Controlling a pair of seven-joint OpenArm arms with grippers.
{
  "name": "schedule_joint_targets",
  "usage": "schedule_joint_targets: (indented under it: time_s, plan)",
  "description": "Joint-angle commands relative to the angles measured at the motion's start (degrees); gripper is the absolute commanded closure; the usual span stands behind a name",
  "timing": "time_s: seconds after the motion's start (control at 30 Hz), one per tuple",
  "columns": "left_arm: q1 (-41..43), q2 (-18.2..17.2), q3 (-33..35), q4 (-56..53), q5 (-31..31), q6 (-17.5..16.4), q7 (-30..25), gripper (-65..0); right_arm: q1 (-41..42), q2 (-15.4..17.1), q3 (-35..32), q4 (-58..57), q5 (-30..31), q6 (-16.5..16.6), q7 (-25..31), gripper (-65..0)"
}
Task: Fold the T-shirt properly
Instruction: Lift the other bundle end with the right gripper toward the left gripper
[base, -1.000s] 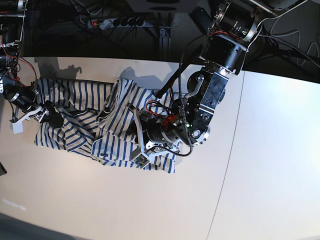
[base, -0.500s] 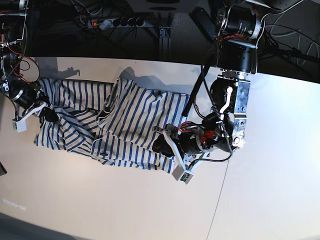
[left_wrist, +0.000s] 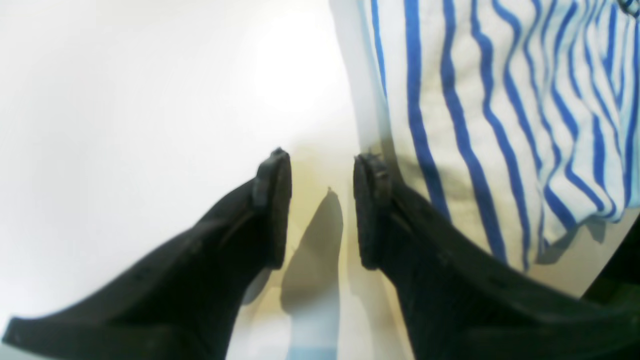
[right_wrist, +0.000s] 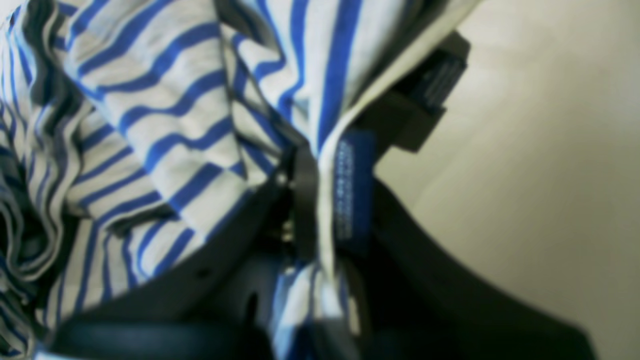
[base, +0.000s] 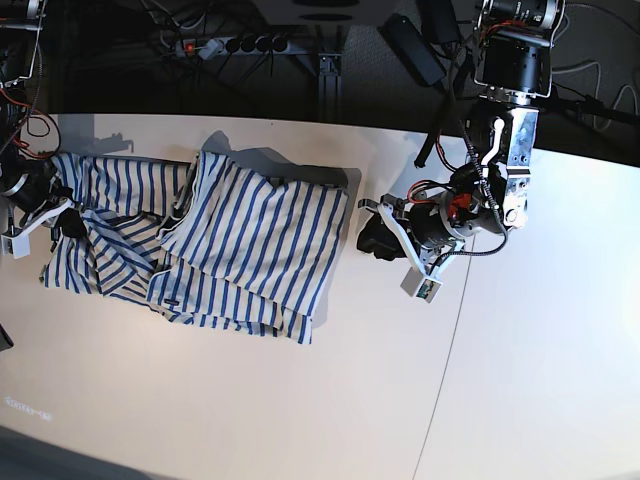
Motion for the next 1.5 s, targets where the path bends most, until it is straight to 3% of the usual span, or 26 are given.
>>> schedule_joint_targets:
  time_s: [0.0, 0.17, 0.33, 0.6, 0.8, 0.93, 1.23, 1.47]
  plan:
    - [-0.66, 0.0, 0.04, 0.7, 0.33, -1.31, 0.76, -25.1, -0.02, 0.87, 0.26, 1.81, -0.72, 1.68, -2.29, 0.0]
    - [-0.66, 0.63, 0.04, 0.7, 0.35, -1.46, -0.55, -25.1, -0.04, -0.13, 0.28, 10.08, -0.7, 1.68, -5.44, 0.0]
    - [-0.63, 4.48, 0.15, -1.51, 0.39, -1.49, -1.81, -25.1, -0.04, -0.96, 0.26, 18.32, -0.57, 1.68, -5.84, 0.0]
    - [-0.83, 9.44, 0.15, -9.49, 2.73, -1.49, -3.98, -25.1, 0.22, -6.45, 0.17, 30.36, -0.55, 1.68, -8.48, 0.0]
    - [-0.83, 11.1, 0.24, -9.73, 2.75, -1.49, -4.15, -25.1, 3.93, -10.19, -1.73, 34.6, -2.01, 1.68, -8.48, 0.0]
    - [-0.79, 11.1, 0.31, -9.73, 2.78, -1.49, -4.15, -25.1, 8.15, -12.04, -6.95, 34.91, -5.53, 1.66, -8.55, 0.0]
    - [-0.76, 11.1, 2.36, -9.77, 2.82, -1.49, -5.6, -25.1, 13.09, -15.78, -27.34, 34.95, -15.28, 1.66, -10.64, 0.0]
    - [-0.81, 11.1, 2.36, -9.77, 3.19, -1.46, -5.18, -25.1, 13.16, -20.5, -31.34, 34.86, -22.6, 1.64, -14.03, 0.0]
